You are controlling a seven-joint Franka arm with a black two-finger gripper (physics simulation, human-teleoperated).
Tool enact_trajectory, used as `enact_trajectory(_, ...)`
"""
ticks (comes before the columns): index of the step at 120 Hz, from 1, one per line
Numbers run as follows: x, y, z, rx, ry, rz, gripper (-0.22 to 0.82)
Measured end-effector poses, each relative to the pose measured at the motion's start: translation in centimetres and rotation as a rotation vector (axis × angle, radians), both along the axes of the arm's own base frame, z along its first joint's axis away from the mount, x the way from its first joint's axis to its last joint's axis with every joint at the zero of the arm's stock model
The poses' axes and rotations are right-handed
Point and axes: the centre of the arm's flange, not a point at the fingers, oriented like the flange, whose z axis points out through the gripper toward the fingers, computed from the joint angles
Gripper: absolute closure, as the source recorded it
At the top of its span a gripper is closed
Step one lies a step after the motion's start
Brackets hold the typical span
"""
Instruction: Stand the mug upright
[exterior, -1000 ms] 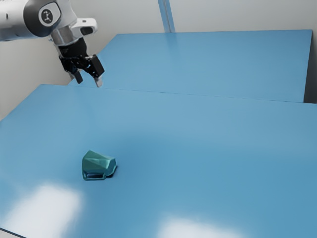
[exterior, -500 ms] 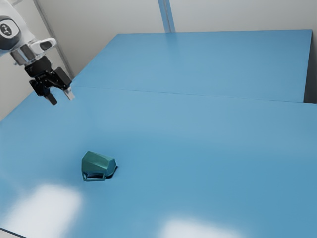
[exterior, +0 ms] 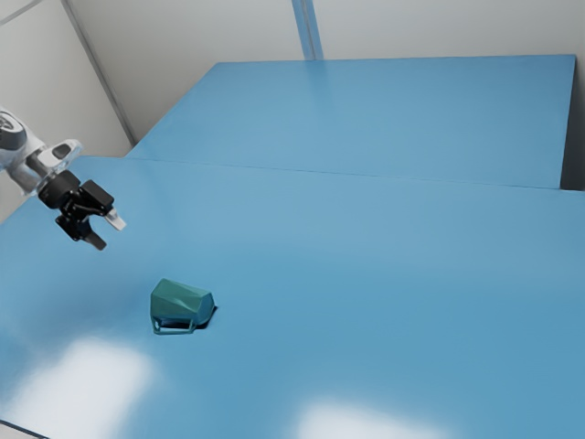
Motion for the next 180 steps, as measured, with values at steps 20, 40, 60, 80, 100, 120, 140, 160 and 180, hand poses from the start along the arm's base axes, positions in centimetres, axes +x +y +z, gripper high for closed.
enact_trajectory(20, -0.5, 1.3, -4.7, -0.080, -0.010, -0.006, 0.00)
enact_trajectory(40, -0.9, 0.4, -9.2, -0.182, -0.056, 0.008, 0.00)
enact_trajectory(60, -1.6, -0.4, -12.5, -0.239, -0.096, 0.028, 0.00)
enact_trajectory(80, -2.3, -1.8, -14.4, -0.299, -0.142, 0.056, 0.00)
enact_trajectory(100, -1.7, -3.5, -15.1, -0.340, -0.194, 0.052, 0.00)
enact_trajectory(120, -1.2, -4.4, -15.3, -0.345, -0.224, 0.032, 0.24)
enact_trajectory(140, -1.2, -4.4, -15.6, -0.342, -0.240, 0.023, 0.58)
enact_trajectory(160, -1.4, -4.4, -15.9, -0.340, -0.249, 0.015, 0.69)
enact_trajectory(180, -1.1, -4.4, -13.5, -0.334, -0.304, -0.008, 0.76)
